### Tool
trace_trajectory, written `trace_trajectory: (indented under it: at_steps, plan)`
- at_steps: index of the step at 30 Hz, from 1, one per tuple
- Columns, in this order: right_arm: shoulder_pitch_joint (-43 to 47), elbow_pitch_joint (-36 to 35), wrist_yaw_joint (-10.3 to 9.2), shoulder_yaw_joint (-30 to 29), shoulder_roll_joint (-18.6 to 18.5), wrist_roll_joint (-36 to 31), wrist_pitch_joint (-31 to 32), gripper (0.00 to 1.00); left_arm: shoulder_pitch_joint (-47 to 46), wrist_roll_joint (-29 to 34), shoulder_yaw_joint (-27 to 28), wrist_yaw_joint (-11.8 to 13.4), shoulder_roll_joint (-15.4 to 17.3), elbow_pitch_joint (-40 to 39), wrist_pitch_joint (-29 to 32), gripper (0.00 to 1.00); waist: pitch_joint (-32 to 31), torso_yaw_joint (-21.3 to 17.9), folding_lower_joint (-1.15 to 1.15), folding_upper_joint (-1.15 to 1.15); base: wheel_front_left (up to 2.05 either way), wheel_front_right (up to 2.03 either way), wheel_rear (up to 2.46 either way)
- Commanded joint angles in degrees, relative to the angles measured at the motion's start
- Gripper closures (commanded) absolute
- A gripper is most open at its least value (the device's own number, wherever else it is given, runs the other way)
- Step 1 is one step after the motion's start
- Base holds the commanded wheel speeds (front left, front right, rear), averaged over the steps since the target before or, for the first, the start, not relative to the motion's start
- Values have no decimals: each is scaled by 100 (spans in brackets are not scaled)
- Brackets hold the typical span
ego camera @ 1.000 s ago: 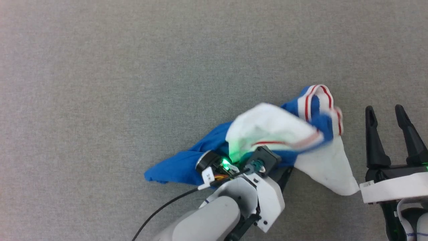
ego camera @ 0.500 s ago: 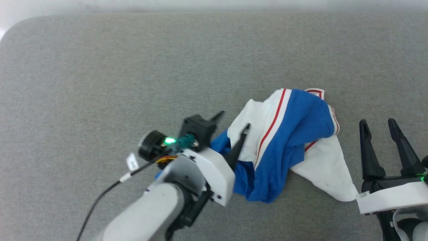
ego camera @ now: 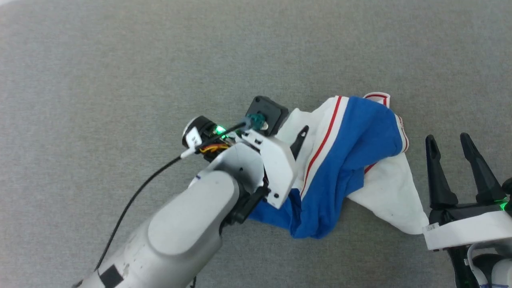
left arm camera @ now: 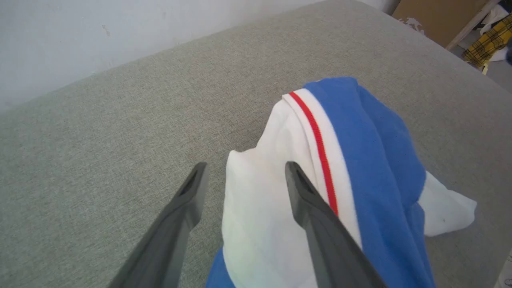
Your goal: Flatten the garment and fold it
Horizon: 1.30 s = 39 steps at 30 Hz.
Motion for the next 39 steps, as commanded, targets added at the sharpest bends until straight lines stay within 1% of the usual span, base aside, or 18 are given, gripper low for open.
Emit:
trace_trajectory:
  at_steps: [1, 4, 9, 13, 14, 15, 20, 22, 25, 28, 31, 34, 37, 39]
  plan:
    - [-87, -26, -5, 5, 17, 6, 4, 0, -167, 8, -44, -75, -50, 227, 70, 0, 166, -127, -1, 0, 0, 0, 0]
    - [-142, -30, -5, -1, 17, -2, 2, 0, -377, 20, -109, -165, -106, 626, 212, 0, 285, -189, -1, 0, 0, 0, 0]
    - [-217, -40, -5, -14, 17, -13, -10, 0, -618, 48, -202, -231, -161, 1178, 448, 0, 447, -269, -1, 0, 0, 0, 0]
    - [-258, -33, -5, -41, 17, -15, -22, 0, -690, -87, -304, -432, -271, 1476, 664, 0, 532, -291, -1, 0, 0, 0, 0]
    - [-268, -29, -5, -46, 17, -16, -26, 0, -692, -134, -319, -470, -301, 1533, 721, 53, 546, -290, -1, 0, 0, 0, 0]
    - [-277, -24, -5, -49, 17, -16, -29, 0, -701, -155, -330, -484, -321, 1583, 753, 100, 559, -288, -1, 0, 0, 0, 0]
    - [-341, -3, -5, -54, 17, -15, -33, 0, -752, -98, -350, -409, -352, 1801, 669, 100, 589, -263, -1, 0, 0, 0, 0]
    - [-346, 5, -5, -71, 17, -20, -40, 0, -750, -138, -307, -416, -391, 1810, 538, 100, 570, -226, -1, 0, 0, 0, 0]
    - [-313, 13, -5, -110, 17, -37, -41, 0, -797, -144, -158, -327, -425, 1698, 184, 100, 506, -142, -1, 0, 0, 0, 0]
    - [-261, 16, -5, -117, 17, -53, -28, 0, -832, -150, 141, -91, -424, 1453, -326, 100, 401, -50, -1, 0, 0, 0, 0]
    - [-202, 5, -5, -125, 17, -61, 2, 0, -753, -269, 560, 187, -342, 1100, -773, 100, 275, 47, -1, 0, 0, 0, 0]
    - [-148, -31, -5, -140, 17, -78, 44, 0, -577, -423, 1084, 498, -14, 775, -1043, 100, 186, 137, -1, 0, 0, 0, 0]
    - [-126, -79, -5, -142, 17, -83, 87, 0, -269, -554, 1655, 874, 499, 574, -1173, 100, 166, 173, -1, 0, 0, 0, 0]
    - [-122, -110, -5, -137, 17, -82, 102, 0, 12, -583, 2011, 1170, 868, 528, -1250, 100, 185, 173, -1, 0, 0, 0, 0]
